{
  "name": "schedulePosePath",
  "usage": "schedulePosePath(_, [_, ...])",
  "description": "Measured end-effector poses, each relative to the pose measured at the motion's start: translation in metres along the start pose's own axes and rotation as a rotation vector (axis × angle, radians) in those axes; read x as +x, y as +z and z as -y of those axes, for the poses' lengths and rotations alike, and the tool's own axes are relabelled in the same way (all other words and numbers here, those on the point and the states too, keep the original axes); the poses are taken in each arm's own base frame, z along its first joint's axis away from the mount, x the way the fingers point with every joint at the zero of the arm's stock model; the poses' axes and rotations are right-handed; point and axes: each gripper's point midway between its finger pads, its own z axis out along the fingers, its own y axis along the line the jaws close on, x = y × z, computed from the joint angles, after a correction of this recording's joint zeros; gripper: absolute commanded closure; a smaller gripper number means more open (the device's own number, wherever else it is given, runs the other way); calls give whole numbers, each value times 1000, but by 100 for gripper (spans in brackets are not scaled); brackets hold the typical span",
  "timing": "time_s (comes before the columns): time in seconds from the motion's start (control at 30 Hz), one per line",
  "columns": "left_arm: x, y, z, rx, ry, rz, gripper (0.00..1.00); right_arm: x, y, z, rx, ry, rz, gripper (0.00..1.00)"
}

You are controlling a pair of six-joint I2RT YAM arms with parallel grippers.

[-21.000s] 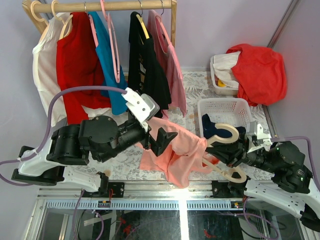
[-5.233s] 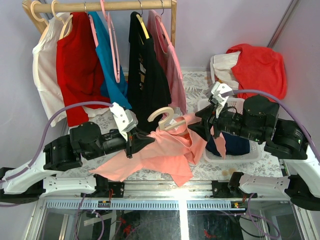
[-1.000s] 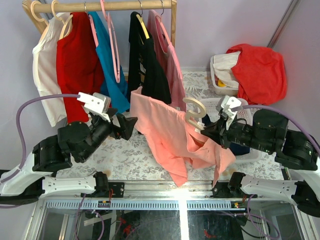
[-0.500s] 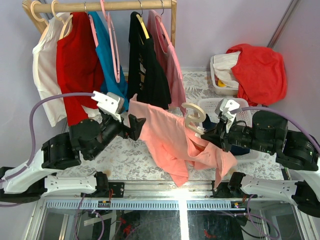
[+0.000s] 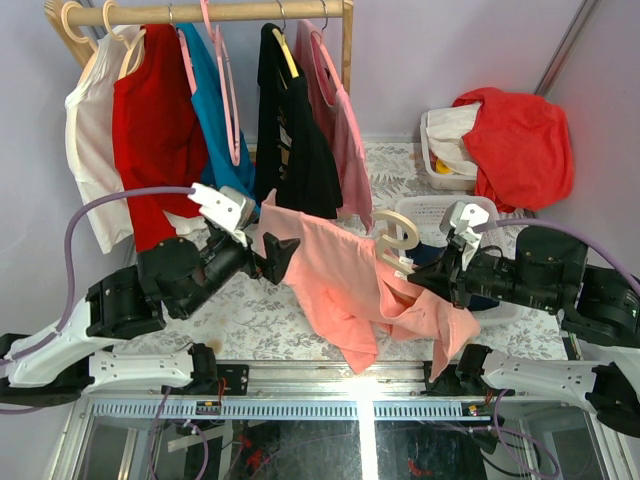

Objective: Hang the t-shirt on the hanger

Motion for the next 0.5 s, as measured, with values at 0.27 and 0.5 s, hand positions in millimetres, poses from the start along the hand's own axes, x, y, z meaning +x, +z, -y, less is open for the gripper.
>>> schedulePosePath(0.27, [15,28,16,22,67,-62,10,0,-7,-1,0,8,18,100])
schedulePosePath(0.5, [16,50,12,26,51,-74,13,6,-7,0,4,12,9,100])
